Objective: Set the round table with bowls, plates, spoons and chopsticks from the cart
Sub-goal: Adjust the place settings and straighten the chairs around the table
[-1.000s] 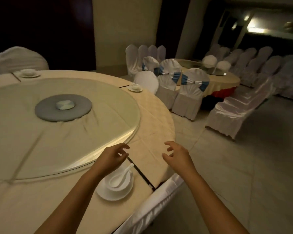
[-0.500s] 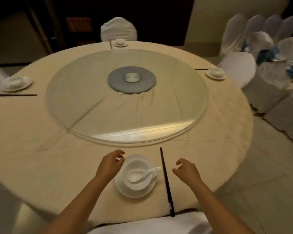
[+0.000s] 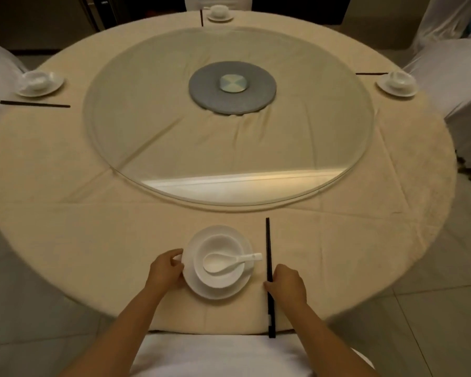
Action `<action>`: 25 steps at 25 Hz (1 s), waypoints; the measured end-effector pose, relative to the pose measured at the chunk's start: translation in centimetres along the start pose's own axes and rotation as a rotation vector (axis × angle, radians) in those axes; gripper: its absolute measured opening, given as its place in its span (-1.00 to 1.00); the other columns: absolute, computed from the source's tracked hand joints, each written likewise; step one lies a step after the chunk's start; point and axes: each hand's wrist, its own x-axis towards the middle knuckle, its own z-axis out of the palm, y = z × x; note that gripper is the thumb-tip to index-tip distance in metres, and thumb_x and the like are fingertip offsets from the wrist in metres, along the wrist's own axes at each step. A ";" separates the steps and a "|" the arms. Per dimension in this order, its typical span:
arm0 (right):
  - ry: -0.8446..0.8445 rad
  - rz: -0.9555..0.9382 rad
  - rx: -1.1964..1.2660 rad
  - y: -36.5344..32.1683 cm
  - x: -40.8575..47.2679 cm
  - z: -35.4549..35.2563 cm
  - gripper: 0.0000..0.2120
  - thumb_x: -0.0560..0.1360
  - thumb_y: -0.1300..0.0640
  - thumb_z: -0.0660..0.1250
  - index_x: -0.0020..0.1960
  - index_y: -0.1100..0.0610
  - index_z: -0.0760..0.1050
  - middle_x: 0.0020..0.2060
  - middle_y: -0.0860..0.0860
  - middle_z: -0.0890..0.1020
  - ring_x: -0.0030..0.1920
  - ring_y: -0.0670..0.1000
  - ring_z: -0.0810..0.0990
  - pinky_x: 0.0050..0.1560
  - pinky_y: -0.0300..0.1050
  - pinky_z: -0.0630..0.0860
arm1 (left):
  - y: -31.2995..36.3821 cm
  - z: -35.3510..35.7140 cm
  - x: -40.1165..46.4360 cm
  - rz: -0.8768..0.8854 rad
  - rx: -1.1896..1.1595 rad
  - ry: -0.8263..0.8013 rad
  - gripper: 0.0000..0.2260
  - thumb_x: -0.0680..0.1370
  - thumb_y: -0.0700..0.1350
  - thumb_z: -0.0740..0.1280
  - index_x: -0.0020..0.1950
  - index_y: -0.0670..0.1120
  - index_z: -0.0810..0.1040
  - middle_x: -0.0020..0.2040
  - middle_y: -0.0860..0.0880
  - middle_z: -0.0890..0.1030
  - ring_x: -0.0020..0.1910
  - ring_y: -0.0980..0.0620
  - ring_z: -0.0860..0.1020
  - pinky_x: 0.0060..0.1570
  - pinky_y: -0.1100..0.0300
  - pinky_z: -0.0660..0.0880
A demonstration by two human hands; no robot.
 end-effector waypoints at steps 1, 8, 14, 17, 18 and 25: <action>0.009 -0.011 -0.003 0.0 0.0 0.2 -0.80 0.46 0.14 0.32 -0.23 0.12 0.31 -0.27 0.02 0.48 -0.28 0.00 0.45 -0.46 -0.26 0.24 | -0.2 -0.1 -0.1 -0.002 -0.053 -0.015 -0.61 0.48 -0.35 0.24 0.27 -0.10 0.52 -0.17 -0.25 0.64 -0.31 -0.09 0.59 -0.35 0.16 0.56; 0.051 -0.034 0.000 -0.2 -0.2 0.4 -0.83 0.46 0.18 0.30 -0.21 0.14 0.31 -0.30 0.01 0.45 -0.32 0.01 0.41 -0.47 -0.24 0.22 | -1.1 0.0 -0.4 -0.019 -0.218 -0.052 -0.58 0.48 -0.39 0.26 0.29 -0.07 0.51 -0.26 -0.12 0.65 -0.30 0.06 0.63 -0.34 0.25 0.58; 0.064 -0.028 0.004 -0.1 -0.2 0.4 -0.81 0.46 0.18 0.32 -0.23 0.12 0.31 -0.36 -0.03 0.41 -0.37 -0.03 0.38 -0.47 -0.25 0.22 | -1.8 0.3 -1.5 -0.001 -0.220 -0.107 -0.58 0.48 -0.38 0.26 0.30 -0.08 0.50 -0.28 -0.10 0.62 -0.24 -0.04 0.61 -0.14 0.07 0.62; 0.066 -0.031 0.011 0.1 -0.3 0.4 -0.83 0.46 0.18 0.32 -0.21 0.14 0.32 -0.29 0.02 0.47 -0.32 0.01 0.43 -0.44 -0.25 0.26 | -1.9 0.4 -1.8 -0.006 -0.238 -0.120 -0.58 0.49 -0.39 0.26 0.29 -0.08 0.50 -0.31 -0.07 0.62 -0.26 -0.01 0.63 -0.19 0.12 0.62; 0.066 -0.030 0.010 0.2 -0.3 0.4 -0.83 0.46 0.18 0.32 -0.21 0.14 0.32 -0.28 0.03 0.48 -0.31 0.01 0.43 -0.43 -0.24 0.27 | -2.0 0.4 -1.9 -0.003 -0.239 -0.120 -0.58 0.49 -0.39 0.26 0.29 -0.07 0.50 -0.31 -0.07 0.63 -0.26 0.00 0.63 -0.19 0.13 0.62; 0.058 -0.027 -0.014 0.2 0.0 0.4 -0.82 0.46 0.13 0.34 -0.19 0.13 0.34 -0.26 0.02 0.48 -0.29 0.00 0.45 -0.43 -0.25 0.28 | -1.8 0.0 -2.1 0.027 -0.148 -0.134 -0.60 0.50 -0.33 0.26 0.31 -0.05 0.50 -0.27 -0.10 0.63 -0.22 -0.03 0.61 -0.17 0.17 0.60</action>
